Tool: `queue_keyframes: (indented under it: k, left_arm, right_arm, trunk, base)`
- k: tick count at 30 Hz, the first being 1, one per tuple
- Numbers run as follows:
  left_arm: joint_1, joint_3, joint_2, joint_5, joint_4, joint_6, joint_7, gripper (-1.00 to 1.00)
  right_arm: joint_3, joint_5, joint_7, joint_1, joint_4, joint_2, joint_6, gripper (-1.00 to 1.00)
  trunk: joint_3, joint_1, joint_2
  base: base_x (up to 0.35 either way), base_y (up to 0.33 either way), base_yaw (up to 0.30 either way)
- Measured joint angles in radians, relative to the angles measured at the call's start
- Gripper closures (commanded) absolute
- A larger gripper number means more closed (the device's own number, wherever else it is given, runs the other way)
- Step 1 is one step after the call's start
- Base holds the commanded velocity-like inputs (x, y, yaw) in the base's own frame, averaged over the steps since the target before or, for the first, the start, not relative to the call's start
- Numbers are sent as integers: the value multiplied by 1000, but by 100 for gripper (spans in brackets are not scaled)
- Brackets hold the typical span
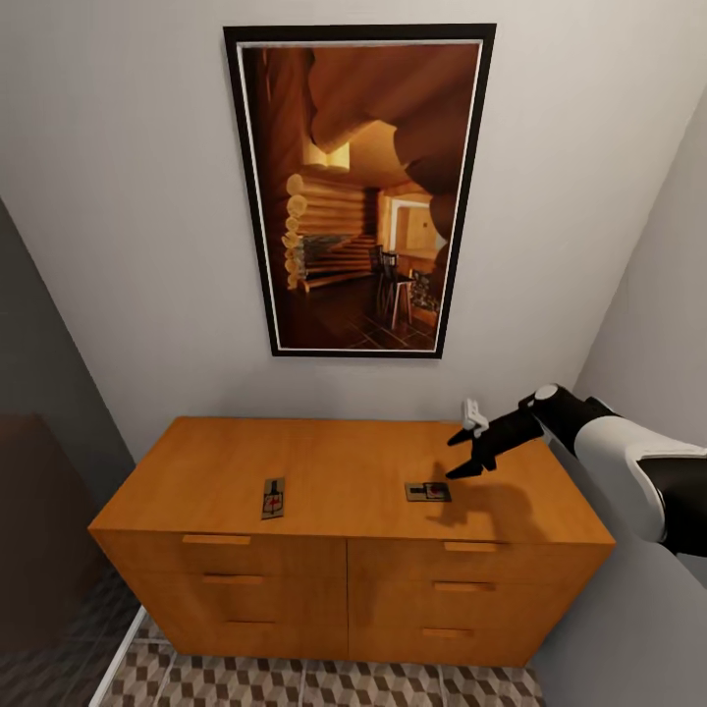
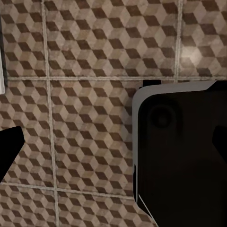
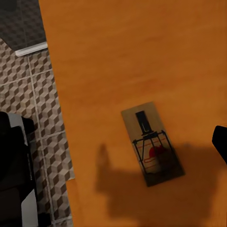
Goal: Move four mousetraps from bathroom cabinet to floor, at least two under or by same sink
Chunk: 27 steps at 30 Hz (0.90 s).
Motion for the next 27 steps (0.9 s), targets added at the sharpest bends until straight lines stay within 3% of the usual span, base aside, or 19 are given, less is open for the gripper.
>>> queue_keyframes:
  k: [27]
  left_arm:
    - [1,0,0,0,0,0,0,-100]
  right_arm:
    - [-1,1,-26,31,0,2,1,-100]
  trunk:
    - [0,0,0]
  base:
    - [0,0,0]
